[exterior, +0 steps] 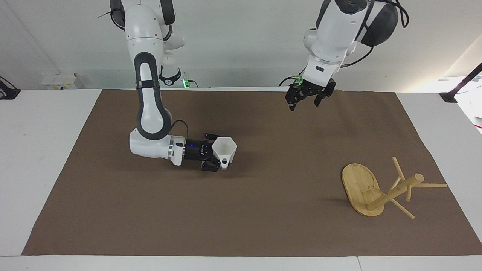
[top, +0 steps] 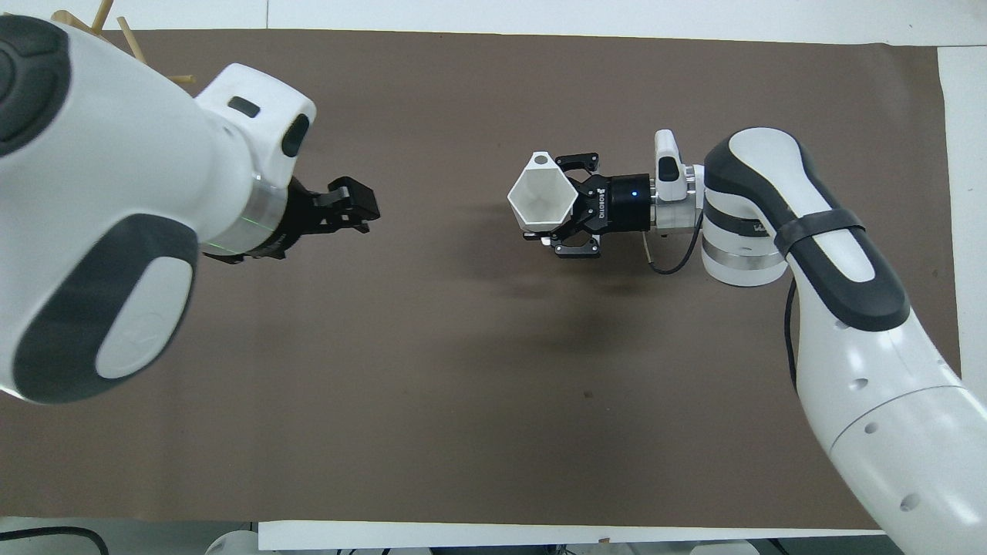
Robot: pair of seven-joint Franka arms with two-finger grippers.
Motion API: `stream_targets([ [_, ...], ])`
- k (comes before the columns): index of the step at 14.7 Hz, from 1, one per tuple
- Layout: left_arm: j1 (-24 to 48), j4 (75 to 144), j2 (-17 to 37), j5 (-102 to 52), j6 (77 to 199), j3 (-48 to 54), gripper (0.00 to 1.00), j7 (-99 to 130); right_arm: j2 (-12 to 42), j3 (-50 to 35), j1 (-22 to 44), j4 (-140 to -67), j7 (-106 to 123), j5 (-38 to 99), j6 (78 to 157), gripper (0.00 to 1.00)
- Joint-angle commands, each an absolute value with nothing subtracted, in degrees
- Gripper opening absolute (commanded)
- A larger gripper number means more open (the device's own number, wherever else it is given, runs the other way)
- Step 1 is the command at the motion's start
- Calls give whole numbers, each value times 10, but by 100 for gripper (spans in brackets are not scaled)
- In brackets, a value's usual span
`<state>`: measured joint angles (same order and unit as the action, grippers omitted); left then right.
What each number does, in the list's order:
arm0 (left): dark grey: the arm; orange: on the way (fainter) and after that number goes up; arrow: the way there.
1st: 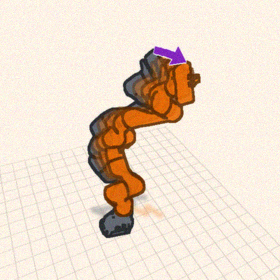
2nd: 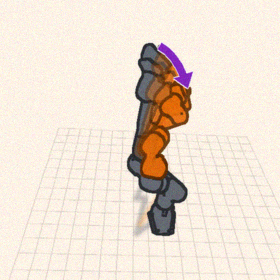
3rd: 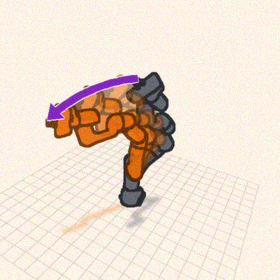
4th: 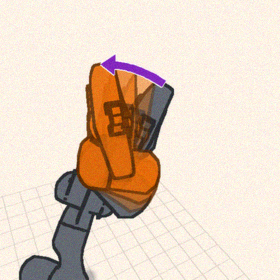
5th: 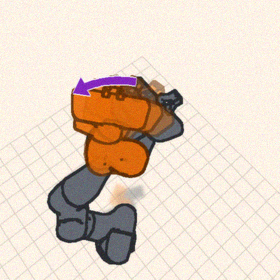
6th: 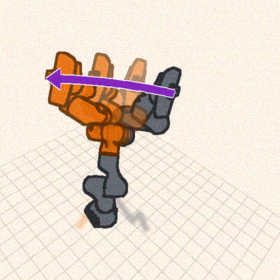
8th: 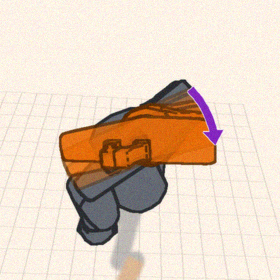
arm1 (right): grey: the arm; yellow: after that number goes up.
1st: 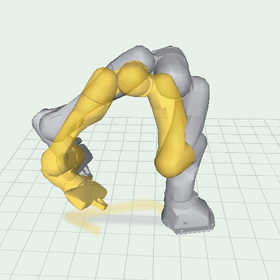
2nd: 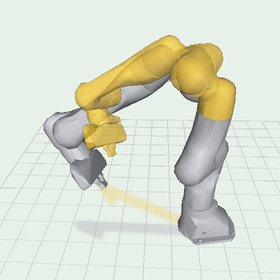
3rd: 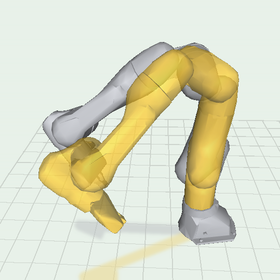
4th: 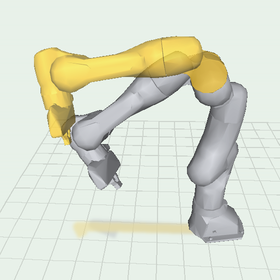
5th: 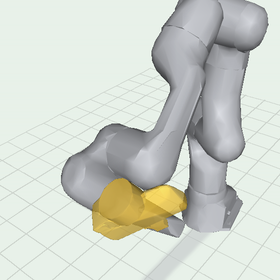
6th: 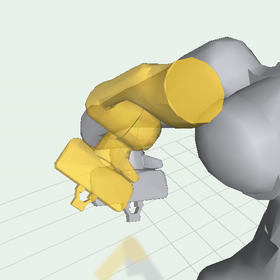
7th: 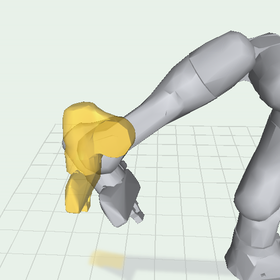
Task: Hang cup on rack
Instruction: 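Carry the mug toward center while the left gripper reaches to it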
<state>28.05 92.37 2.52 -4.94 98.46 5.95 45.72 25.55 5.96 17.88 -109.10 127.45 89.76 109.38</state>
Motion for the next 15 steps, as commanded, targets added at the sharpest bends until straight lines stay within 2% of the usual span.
stream_targets([
  [1, 338, 886, 85, -57, 1006, 48, 99, 528, 245, 62, 216, -1086, 1258, 934, 1135, 30],
  [3, 353, 843, 134, -56, 1017, 48, 99, 563, 241, 62, 238, -1085, 1256, 952, 1164, 30],
  [6, 359, 830, 175, -56, 1070, 46, 97, 566, 226, 58, 265, -1085, 1244, 957, 1207, 30],
  [14, 335, 832, 179, -53, 1073, 36, 91, 559, 206, 57, 278, -1092, 1242, 956, 1223, 33],
  [15, 337, 842, 178, -53, 1075, 36, 86, 559, 206, 57, 278, -1092, 1242, 956, 1227, 33],
])
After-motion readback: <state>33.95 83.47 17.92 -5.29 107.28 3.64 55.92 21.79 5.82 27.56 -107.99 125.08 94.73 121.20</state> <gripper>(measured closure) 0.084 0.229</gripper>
